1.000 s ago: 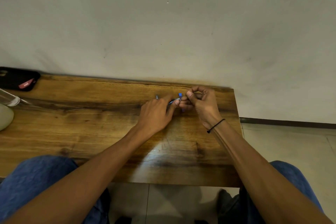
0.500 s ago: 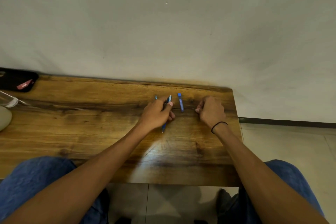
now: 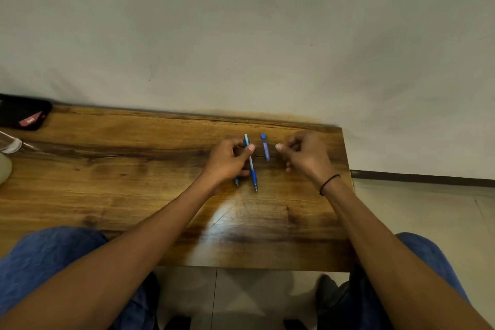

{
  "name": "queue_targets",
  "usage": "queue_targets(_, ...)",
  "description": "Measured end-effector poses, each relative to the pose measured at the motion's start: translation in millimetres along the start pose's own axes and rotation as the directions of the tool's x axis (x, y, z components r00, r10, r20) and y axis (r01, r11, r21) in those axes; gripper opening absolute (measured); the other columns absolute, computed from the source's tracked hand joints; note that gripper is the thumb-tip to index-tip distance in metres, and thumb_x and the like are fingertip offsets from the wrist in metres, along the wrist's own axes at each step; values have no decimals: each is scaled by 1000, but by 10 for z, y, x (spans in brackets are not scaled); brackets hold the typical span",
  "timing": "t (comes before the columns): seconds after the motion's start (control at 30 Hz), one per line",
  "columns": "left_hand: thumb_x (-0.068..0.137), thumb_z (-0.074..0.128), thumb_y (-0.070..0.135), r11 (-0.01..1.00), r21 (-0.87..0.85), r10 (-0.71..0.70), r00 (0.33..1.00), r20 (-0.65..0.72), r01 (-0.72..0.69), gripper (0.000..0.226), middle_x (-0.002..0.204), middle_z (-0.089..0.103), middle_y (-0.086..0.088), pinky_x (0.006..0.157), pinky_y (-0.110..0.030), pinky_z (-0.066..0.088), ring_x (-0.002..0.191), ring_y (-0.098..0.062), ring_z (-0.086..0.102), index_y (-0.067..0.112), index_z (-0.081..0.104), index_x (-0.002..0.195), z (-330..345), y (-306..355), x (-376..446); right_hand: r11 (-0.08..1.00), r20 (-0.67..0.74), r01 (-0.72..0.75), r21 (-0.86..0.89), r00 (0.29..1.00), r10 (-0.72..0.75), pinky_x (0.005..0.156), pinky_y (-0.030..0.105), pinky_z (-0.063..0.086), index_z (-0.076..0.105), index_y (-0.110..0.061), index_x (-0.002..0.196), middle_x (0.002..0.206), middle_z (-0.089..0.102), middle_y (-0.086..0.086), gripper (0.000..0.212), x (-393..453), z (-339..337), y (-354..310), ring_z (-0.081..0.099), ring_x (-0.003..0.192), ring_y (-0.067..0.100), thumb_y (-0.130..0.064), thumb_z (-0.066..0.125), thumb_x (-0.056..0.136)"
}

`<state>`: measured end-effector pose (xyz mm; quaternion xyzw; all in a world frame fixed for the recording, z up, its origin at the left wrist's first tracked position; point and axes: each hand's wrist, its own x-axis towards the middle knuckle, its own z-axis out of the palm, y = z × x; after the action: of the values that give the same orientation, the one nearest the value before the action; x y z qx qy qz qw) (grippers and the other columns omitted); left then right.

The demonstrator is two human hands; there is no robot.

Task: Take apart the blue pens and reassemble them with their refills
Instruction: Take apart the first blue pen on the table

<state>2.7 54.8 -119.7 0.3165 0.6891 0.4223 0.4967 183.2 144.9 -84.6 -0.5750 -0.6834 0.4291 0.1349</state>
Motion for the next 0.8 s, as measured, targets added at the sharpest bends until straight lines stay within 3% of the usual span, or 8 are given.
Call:
queue_targets(0.1,101,70,21,998,-57,-43,997,-66,39,19,93,80,-9,68,-29,65,81,-17,80,9,72,116,32,-43,10,979,196,102,-176,978,-67,66,36,62,72,-18,81,76,75,0,22,-108,221,-80,74,67,17,-34,85,85)
queue_targets(0.17,100,72,19,997,-60,-50,994,-98,44,17,90,81,-9,65,-28,64,78,-18,80,8,72,112,43,-63,18,937,239,165,-308,967,-92,75,40,59,71,-21,80,81,74,-1,21,-163,354,-88,72,82,20,-35,86,83)
queue_targets(0.27,99,73,19,999,-31,-38,991,-126,34,17,87,81,-5,66,-28,64,75,-15,80,8,73,112,46,-65,19,905,193,155,-396,978,-83,81,42,57,70,-19,90,95,73,4,22,-175,450,-72,70,98,28,-37,82,85)
queue_targets(0.4,97,76,22,993,118,52,980,-194,-29,11,83,80,0,74,-35,67,73,-12,79,19,75,108,34,-37,15,878,105,121,-462,991,-81,79,39,49,68,-17,99,105,71,9,31,-170,509,-21,65,107,36,-41,82,85)
queue_targets(0.57,98,75,24,993,118,34,973,-229,-7,11,79,79,5,78,-41,68,69,-9,78,33,70,93,-44,6,64,804,53,166,-571,985,-166,81,47,54,63,-14,110,112,68,15,35,-233,596,-8,64,106,42,-37,80,89)
queue_targets(0.8,98,73,25,993,119,36,971,-235,-8,3,81,79,2,82,-48,67,74,-16,79,28,72,99,-50,27,74,796,37,187,-576,978,-203,81,50,55,62,-13,111,112,67,16,37,-240,568,-44,64,105,44,-41,77,92)
